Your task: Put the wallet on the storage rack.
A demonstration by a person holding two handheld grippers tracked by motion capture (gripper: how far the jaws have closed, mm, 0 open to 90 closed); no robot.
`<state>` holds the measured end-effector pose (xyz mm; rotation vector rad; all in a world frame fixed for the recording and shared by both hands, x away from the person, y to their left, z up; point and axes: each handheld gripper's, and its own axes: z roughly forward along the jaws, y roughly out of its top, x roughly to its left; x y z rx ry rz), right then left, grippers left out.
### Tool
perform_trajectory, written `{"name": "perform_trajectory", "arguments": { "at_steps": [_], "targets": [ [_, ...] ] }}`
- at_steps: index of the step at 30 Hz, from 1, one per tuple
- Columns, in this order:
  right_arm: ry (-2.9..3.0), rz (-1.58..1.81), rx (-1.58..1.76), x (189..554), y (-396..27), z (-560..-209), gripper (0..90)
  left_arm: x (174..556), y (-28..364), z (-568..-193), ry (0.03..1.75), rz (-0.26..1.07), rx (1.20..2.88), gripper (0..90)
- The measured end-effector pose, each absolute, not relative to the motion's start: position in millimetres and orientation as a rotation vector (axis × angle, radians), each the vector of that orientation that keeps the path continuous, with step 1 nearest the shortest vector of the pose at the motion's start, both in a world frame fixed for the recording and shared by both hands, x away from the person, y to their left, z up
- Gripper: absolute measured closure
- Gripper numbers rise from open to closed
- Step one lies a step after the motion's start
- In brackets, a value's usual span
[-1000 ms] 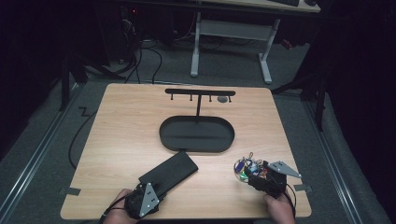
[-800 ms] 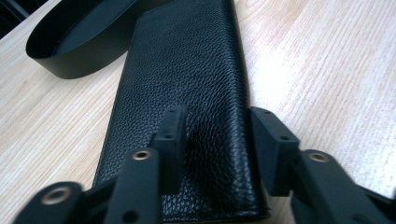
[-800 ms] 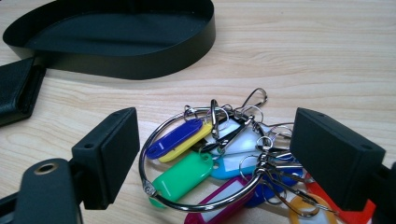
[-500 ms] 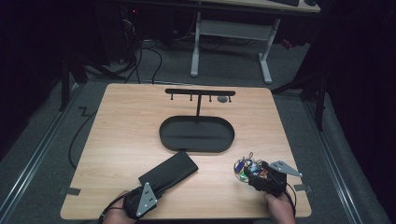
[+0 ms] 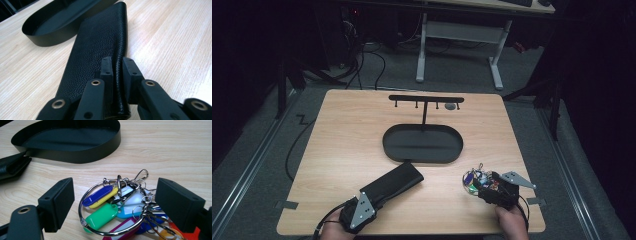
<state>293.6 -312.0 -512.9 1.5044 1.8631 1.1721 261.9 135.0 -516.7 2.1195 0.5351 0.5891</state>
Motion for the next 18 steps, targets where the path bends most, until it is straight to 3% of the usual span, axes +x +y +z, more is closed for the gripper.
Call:
{"name": "perform_trajectory", "arguments": {
  "at_steps": [18],
  "targets": [
    [1.863,1.183,1.5,292.7,-313.4,-511.1,16.2,250.8,146.1,-491.1,0.617,0.469,1.941,82.3]
  ]
}}
